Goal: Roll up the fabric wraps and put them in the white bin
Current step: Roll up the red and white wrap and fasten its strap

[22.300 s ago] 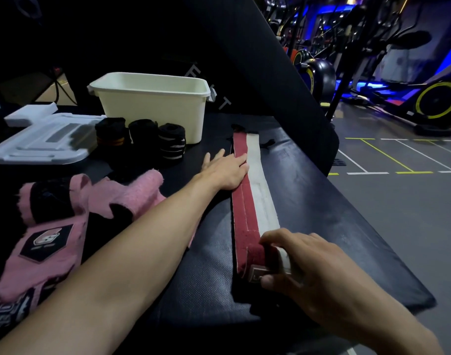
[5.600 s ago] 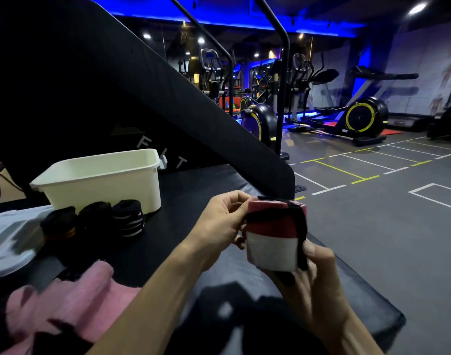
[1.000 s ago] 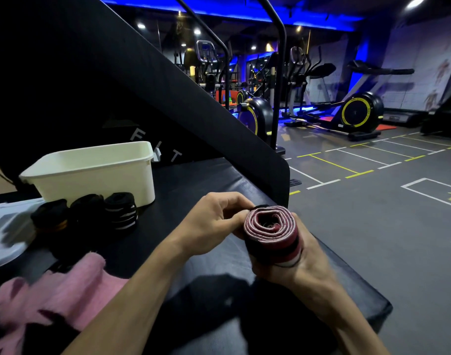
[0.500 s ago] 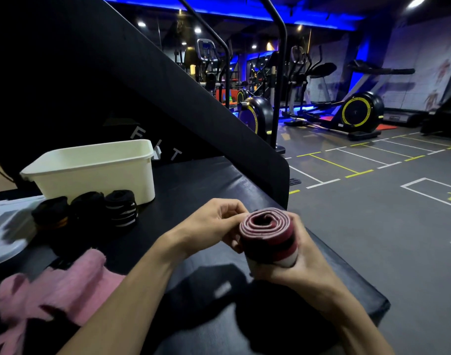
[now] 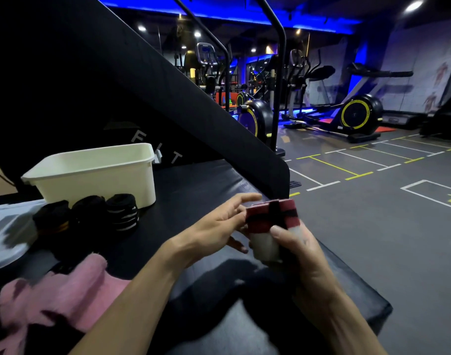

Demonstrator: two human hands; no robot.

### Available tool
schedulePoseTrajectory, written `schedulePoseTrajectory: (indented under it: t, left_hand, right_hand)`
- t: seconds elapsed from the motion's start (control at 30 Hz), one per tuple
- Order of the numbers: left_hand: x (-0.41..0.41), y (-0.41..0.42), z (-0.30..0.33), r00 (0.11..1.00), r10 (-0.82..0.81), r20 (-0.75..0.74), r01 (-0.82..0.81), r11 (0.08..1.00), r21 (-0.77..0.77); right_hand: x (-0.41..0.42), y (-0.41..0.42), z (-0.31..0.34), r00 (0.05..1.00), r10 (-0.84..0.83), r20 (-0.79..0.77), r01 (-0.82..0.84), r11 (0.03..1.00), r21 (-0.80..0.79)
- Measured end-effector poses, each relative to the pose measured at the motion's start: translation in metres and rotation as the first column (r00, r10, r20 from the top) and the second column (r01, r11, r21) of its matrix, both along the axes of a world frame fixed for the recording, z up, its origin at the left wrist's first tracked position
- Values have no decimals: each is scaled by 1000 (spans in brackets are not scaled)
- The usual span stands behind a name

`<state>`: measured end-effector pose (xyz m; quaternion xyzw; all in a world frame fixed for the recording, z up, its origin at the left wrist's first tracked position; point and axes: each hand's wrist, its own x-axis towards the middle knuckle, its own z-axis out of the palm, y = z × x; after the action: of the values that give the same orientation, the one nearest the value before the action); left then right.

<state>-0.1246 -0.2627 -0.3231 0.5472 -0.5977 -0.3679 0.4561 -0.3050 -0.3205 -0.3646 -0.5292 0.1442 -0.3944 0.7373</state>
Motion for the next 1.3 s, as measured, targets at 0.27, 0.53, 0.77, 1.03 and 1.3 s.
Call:
schedulePoseTrajectory:
  t: [0.27, 0.53, 0.77, 1.03, 1.3]
  left_hand:
    - [-5, 6, 7, 984, -85, 159, 80, 996, 38]
    - [8, 4, 7, 947, 82, 309, -50, 993, -111]
    - [17, 0, 4, 880, 421, 222, -328, 874, -357]
    - [14, 4, 6, 854, 477, 209, -370, 839, -400]
    - [13, 2, -1, 802, 532, 272, -409, 821, -398]
  right_hand:
    - [-6, 4, 10, 988, 113, -106, -101, 989, 111]
    - [2, 2, 7, 970, -55, -237, 81, 991, 104]
    - [-4, -9, -2, 879, -471, -76, 434, 856, -281]
    - [-6, -8, 2, 835, -550, -6, 540, 821, -187]
    - [-7, -14, 2, 911, -397, 110, 399, 917, 7]
